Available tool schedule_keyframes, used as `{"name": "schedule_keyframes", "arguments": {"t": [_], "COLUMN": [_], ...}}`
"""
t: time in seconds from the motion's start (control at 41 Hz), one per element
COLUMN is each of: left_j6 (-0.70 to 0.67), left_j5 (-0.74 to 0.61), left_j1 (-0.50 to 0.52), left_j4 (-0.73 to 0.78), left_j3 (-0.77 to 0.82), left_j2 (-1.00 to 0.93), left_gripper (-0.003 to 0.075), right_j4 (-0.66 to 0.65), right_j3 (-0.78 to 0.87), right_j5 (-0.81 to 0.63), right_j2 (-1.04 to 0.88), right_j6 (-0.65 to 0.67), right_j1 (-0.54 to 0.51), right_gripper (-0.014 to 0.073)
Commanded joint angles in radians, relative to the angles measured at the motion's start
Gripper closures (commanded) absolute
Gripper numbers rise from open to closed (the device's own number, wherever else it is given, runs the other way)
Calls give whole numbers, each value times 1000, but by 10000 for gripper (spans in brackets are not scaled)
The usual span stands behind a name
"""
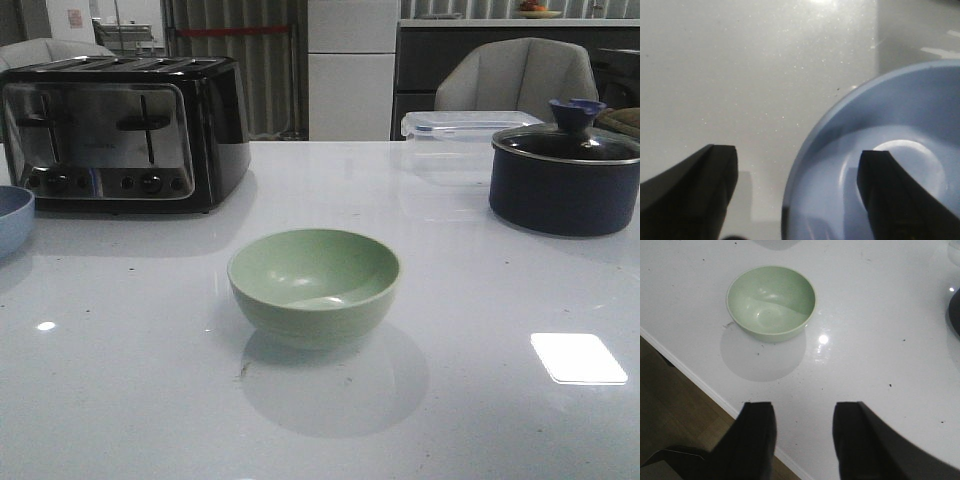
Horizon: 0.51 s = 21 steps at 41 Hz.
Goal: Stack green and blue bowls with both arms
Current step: 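Lower the left gripper and grasp the rim of the light blue bowl, then lift the blue bowl with the left gripper and carry it over the green bowl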
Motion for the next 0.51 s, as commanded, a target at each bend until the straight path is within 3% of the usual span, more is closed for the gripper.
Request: {"name": "schedule_keyframes", "arguments": {"t": [0.0,0.244,0.487], "left_j6": [0,0,4], "left_j5": [-31,-13,27], "left_j1": [2,2,2], "left_j4": [-8,-8,-8], "left_j3": [-36,-36,-39], "left_j2": [-59,-59,-92], "left_gripper": [291,522,621], "right_j4": [10,10,10], "right_j3": [-27,-27,-27], "right_j5": [-72,-72,-72], "right_j2": [0,0,0], "right_j6": [-9,-9,-9], "right_j1": [-4,-4,-4], "right_gripper": [193,193,193]}}
